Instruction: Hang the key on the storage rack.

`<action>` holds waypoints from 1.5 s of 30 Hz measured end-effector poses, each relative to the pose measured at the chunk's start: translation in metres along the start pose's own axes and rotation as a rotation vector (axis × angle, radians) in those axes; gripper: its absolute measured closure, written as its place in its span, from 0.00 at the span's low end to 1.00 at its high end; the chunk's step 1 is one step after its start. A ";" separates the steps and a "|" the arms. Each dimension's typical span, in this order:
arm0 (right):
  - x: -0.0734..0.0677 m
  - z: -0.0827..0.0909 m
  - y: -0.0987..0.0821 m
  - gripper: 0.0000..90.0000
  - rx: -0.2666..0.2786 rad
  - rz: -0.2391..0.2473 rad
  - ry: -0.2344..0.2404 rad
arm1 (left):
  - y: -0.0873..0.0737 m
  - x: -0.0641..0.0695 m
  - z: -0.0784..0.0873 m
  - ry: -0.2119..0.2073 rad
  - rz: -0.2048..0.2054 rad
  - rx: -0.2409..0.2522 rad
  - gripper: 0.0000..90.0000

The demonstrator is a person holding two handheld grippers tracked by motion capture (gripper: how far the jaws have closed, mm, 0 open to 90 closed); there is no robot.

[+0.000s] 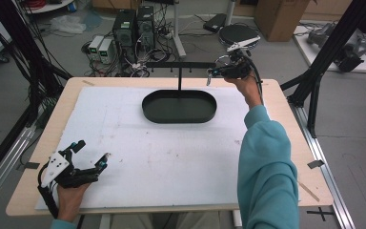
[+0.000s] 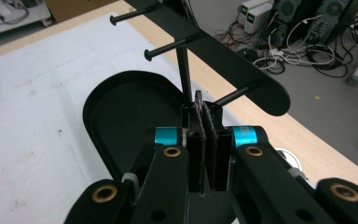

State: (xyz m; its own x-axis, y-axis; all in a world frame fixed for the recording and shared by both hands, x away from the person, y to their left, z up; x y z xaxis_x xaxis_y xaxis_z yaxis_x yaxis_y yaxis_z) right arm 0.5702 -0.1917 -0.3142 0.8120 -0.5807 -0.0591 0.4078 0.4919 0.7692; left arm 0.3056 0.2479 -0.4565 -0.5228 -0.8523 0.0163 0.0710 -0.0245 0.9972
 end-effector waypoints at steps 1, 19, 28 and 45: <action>0.000 0.000 0.000 0.99 0.000 0.000 0.000 | 0.000 0.000 0.000 -0.001 0.002 0.001 0.03; 0.015 -0.006 -0.002 0.98 0.040 -0.024 -0.034 | 0.000 0.000 0.000 -0.001 0.002 0.002 0.03; 0.023 -0.003 -0.003 0.61 0.072 -0.071 -0.119 | 0.000 0.000 0.000 -0.002 0.001 0.004 0.03; -0.028 0.061 -0.021 0.01 0.244 -0.054 -0.155 | 0.000 0.001 0.000 -0.003 0.000 0.002 0.03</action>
State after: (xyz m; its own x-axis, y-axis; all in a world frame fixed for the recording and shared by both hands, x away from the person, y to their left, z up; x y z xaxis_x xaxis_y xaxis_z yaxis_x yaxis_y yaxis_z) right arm 0.5136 -0.2255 -0.2897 0.7106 -0.7032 -0.0211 0.3211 0.2976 0.8991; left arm 0.3051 0.2472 -0.4565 -0.5250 -0.8510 0.0164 0.0690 -0.0234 0.9973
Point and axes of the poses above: each handheld gripper's, and its own axes: z roughly backward along the jaws, y roughly out of its top, x roughly to its right, the point moved 6 cm from there along -z, roughly forward along the jaws, and after that the axes turned 5 degrees about -x, right-handed, at the moved point
